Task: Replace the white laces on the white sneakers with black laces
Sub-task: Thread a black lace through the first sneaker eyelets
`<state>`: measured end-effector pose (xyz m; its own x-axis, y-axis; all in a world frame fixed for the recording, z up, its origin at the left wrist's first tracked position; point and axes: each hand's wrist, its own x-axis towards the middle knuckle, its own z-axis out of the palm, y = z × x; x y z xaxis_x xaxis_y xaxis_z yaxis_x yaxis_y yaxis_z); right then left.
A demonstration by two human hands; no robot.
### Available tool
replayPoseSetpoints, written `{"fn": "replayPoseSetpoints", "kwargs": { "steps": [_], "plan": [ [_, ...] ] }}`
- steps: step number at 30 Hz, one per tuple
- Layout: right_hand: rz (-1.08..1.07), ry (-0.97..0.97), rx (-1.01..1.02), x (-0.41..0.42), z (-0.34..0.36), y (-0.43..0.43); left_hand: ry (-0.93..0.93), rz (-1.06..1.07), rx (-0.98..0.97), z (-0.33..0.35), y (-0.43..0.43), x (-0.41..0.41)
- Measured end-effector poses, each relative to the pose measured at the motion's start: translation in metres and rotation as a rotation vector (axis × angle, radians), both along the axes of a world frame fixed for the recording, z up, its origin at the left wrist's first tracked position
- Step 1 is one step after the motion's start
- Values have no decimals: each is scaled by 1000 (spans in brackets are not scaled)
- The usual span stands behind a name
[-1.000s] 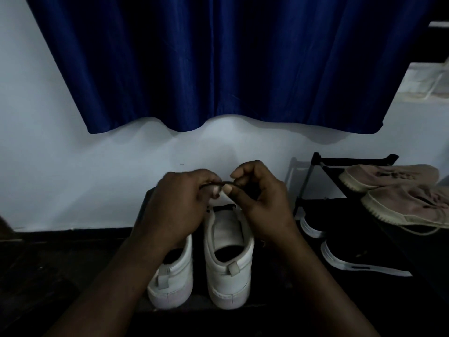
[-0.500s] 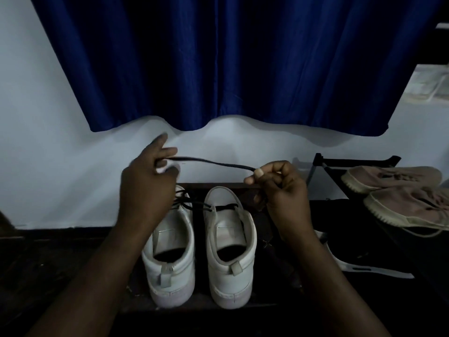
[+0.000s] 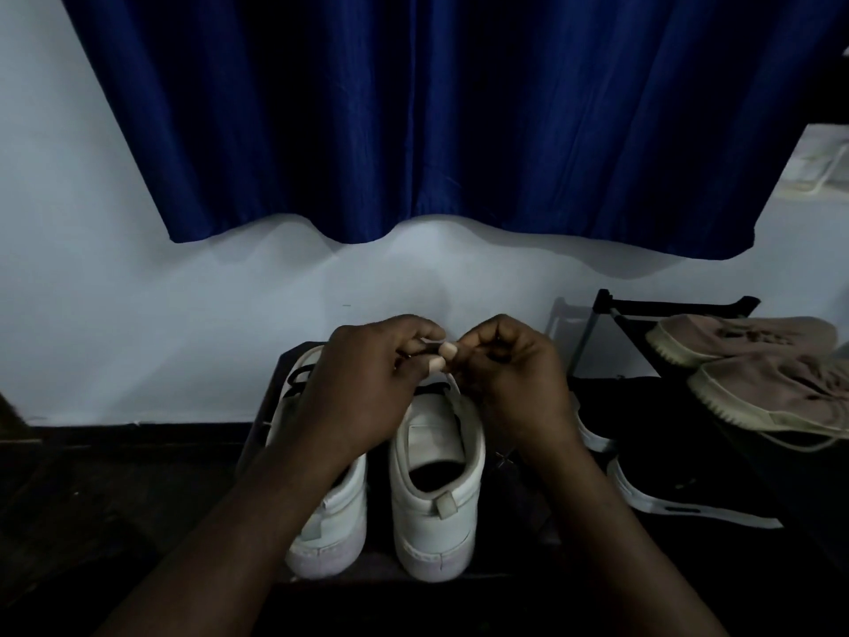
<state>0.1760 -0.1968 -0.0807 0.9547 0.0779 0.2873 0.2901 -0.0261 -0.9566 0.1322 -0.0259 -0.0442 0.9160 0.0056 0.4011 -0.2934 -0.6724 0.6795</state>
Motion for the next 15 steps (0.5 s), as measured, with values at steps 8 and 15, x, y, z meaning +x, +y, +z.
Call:
{"fn": "replayPoseSetpoints", "kwargs": {
  "steps": [8,15],
  "plan": [
    [51,107,-70,3,-4,-4,12,128,264,-4,2,5],
    [9,138,-105,0,-2,-2,89,100,186,-7,0,11]
  ]
}}
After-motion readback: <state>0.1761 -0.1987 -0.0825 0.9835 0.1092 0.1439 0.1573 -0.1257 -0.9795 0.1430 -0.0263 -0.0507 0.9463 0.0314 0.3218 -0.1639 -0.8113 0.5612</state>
